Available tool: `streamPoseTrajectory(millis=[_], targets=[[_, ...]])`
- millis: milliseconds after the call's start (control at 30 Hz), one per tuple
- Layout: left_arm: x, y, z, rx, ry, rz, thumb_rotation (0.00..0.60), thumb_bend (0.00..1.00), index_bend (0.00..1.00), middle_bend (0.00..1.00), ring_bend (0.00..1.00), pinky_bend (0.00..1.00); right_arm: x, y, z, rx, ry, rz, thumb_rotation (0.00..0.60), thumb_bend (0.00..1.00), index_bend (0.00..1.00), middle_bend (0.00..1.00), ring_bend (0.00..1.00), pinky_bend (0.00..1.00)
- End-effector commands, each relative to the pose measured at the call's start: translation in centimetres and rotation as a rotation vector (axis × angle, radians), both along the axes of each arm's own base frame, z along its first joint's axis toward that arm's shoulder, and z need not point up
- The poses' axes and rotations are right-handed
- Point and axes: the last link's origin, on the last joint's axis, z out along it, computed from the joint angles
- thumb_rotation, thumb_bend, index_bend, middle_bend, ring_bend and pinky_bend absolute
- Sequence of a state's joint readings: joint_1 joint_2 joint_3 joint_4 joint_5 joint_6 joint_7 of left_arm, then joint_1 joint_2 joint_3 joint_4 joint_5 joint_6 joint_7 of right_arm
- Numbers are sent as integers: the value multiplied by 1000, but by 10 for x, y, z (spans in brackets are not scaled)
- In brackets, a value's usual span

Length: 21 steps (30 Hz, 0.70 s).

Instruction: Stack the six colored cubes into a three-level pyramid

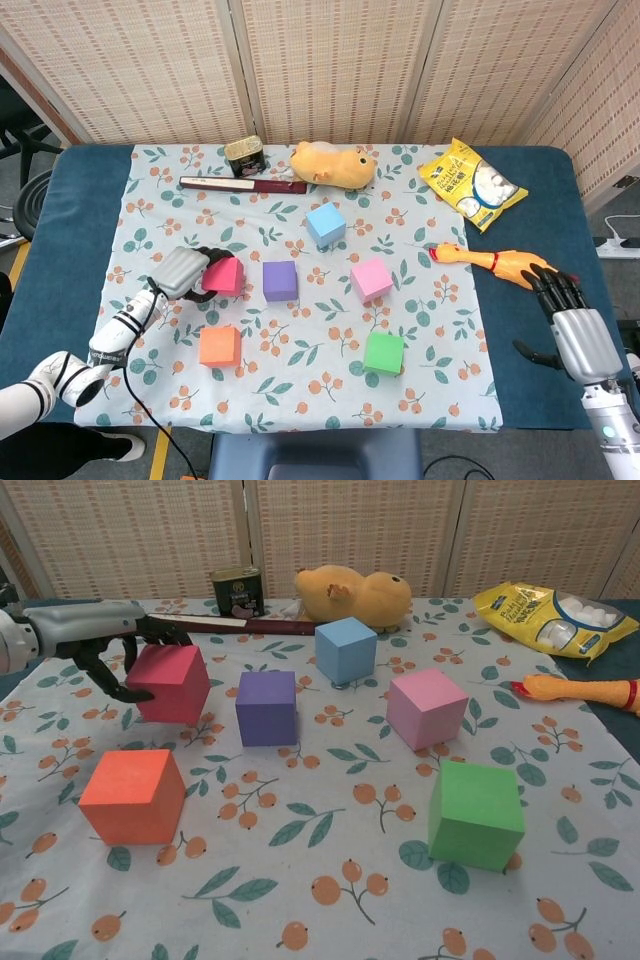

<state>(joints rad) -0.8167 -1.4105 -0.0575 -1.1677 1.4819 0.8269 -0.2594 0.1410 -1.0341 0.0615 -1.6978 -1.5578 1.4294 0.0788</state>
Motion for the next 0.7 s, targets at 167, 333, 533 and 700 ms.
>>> streamPoseTrajectory(millis=[167, 333, 533, 700], targets=[[16, -4, -20, -24, 21, -9, 600, 357, 317, 439, 405, 418, -2, 4, 4, -14, 0, -17, 600, 0, 0, 13, 0, 50], [23, 0, -28, -32, 31, -4, 600, 357, 298, 439, 405, 432, -5, 9, 5, -20, 0, -28, 600, 0, 0, 13, 0, 50], [28, 7, -35, -31, 22, 14, 600, 357, 296, 435, 404, 428, -8, 13, 7, -29, 1, -40, 600, 0, 0, 13, 0, 50], [34, 14, -40, -30, 8, 23, 600, 357, 295, 434, 404, 428, -9, 14, 8, -31, -1, -47, 600, 0, 0, 13, 0, 50]])
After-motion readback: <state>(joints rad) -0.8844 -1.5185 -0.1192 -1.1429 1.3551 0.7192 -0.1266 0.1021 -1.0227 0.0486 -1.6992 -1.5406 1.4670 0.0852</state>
